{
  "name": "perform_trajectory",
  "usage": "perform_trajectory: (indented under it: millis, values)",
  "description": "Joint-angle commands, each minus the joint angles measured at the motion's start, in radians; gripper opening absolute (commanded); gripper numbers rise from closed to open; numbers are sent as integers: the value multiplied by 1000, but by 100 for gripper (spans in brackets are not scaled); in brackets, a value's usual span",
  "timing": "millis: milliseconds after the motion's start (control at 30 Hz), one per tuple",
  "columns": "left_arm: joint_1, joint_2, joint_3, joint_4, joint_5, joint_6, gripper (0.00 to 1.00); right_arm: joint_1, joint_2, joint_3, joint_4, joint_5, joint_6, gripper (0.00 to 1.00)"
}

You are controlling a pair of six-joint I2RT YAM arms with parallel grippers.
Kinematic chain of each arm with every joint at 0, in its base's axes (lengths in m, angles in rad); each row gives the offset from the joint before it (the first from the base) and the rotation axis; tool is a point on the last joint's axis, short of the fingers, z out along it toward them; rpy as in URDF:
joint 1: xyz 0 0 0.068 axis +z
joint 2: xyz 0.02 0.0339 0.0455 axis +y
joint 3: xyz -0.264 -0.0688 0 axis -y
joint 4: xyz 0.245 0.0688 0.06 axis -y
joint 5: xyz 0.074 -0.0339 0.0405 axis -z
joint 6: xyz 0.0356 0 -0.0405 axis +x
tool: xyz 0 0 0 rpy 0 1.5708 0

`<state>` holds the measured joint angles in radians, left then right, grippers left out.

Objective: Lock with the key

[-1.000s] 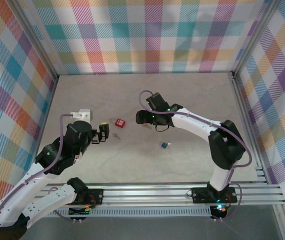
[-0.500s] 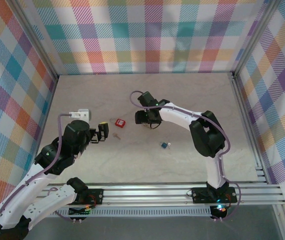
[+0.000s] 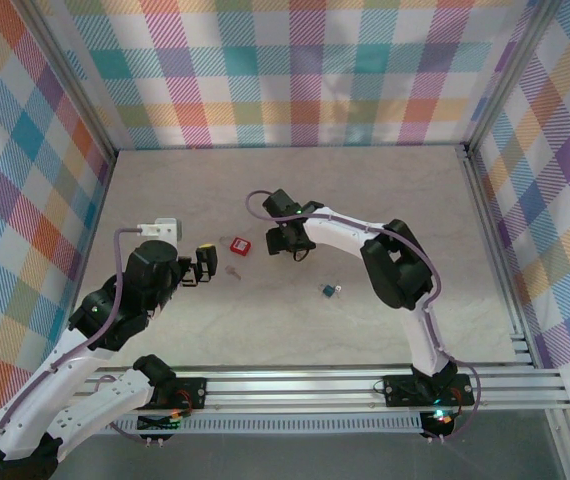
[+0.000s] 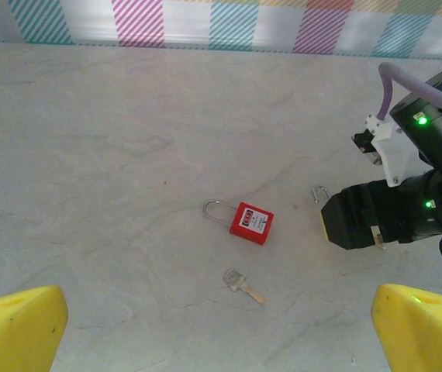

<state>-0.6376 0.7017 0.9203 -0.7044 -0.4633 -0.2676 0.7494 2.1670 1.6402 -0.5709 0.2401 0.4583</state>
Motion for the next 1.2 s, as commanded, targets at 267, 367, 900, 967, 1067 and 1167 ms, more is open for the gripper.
perform_trajectory:
  millis: [267,367,900,967,1067,1167]
  values:
    - [18,-12,-11,19,2,13,100,11,70,76,-46,62,-39,70]
    - [19,-12,-11,19,3,13,100,13,82,85,-47,77,-44,67]
    - [29,-11,-13,22,11,14,100,17,130,118,-61,79,-64,47]
    - [29,-11,-13,22,11,14,100,16,133,118,-61,78,-65,45]
    - [30,-11,-12,22,11,16,100,16,133,116,-61,80,-66,43]
    - [30,-11,-12,22,12,16,100,14,132,112,-61,79,-70,41]
